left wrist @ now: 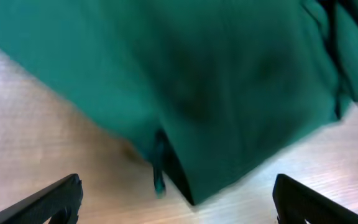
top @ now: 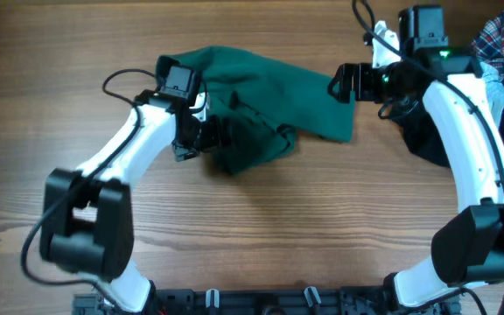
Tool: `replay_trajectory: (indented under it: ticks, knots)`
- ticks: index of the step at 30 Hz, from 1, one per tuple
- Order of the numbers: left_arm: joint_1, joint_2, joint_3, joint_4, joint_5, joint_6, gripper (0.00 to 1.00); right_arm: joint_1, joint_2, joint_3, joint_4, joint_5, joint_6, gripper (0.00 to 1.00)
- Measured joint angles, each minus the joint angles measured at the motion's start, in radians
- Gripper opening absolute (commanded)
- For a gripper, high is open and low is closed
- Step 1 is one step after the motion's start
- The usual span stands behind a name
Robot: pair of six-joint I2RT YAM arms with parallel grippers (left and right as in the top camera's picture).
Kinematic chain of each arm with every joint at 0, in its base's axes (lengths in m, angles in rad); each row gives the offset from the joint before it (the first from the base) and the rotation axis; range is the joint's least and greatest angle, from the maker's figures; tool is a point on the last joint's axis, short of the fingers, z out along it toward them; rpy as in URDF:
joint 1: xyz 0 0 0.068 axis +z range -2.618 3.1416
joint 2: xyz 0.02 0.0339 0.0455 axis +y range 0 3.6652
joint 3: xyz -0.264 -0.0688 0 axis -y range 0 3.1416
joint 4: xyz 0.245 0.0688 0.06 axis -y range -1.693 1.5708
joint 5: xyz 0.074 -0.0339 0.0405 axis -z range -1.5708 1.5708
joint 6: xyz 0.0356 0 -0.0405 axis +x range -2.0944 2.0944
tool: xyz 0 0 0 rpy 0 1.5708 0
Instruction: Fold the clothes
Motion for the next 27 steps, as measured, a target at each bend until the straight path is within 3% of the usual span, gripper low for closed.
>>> replay_trajectory:
  ticks: [15,27]
  knots:
    - [0.0,0.036,-0.004,0.157,0.009,0.013,0.9,0.0,0.0,-0.052,0.118,-0.065,0.018,1.0]
    - [0.0,0.109,-0.008,0.253,0.073,0.024,0.64,0.0,0.0,-0.052,0.12,-0.072,0.024,1.0]
